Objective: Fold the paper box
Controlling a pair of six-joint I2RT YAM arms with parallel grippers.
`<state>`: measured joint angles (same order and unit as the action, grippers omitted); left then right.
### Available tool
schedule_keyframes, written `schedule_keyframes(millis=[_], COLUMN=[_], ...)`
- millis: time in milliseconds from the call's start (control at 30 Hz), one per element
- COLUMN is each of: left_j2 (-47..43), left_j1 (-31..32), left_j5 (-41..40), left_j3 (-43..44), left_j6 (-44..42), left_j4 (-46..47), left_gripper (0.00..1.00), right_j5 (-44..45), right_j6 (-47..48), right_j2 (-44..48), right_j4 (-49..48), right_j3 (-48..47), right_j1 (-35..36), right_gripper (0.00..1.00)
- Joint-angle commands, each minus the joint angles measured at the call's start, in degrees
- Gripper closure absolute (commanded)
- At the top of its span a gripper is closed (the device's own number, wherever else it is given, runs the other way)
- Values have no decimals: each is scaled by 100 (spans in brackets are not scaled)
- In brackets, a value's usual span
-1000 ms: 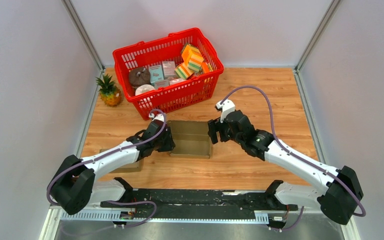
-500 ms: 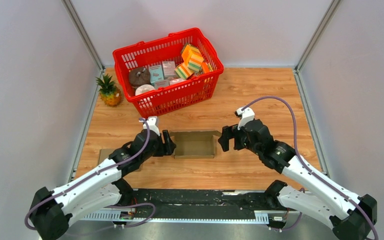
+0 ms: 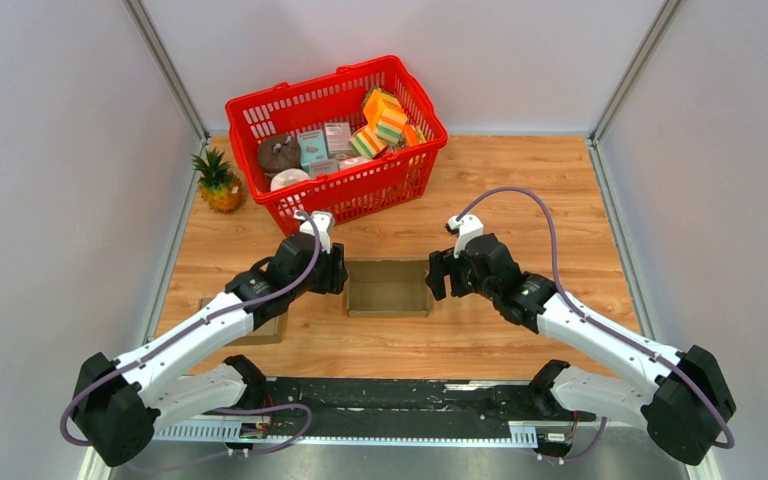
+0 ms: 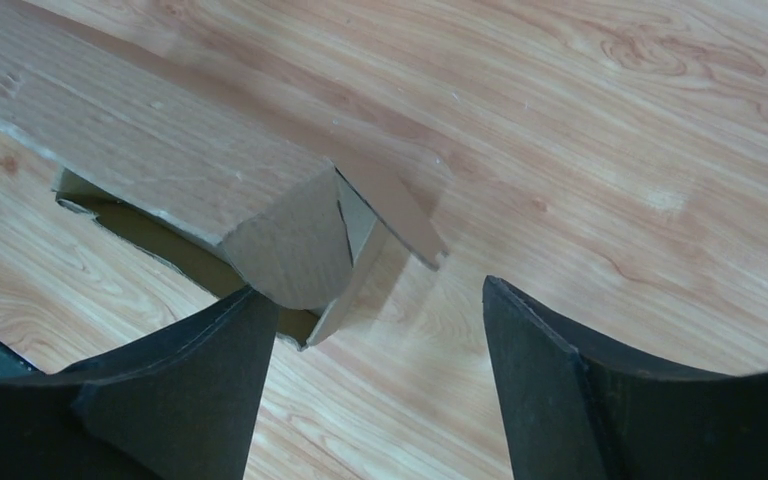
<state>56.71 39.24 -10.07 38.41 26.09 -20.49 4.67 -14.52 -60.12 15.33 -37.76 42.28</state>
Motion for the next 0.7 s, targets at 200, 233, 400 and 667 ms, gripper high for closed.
schedule_keyframes(millis=[200,233,400,667], left_j2=[323,358,464,526], left_j1=[-13,-13,-13,-13], left_j5=[461,479,646,971], left_j3=[430,448,439,439], left_j6=[-1246,-1272,-1308,-1019], left_j4=[344,327,405,546], left_gripper=[48,52,63,80], right_j5=[-212,-220,-203,-54], right_j6=[705,714,653,30], right_j2=[0,-52,-298,-501], right_j4=[-1454,-1480,-1332,-822], right_j3=[242,251,120,-258], right_j1=[-9,-18,-9,-9], right_gripper=[40,42,53,70])
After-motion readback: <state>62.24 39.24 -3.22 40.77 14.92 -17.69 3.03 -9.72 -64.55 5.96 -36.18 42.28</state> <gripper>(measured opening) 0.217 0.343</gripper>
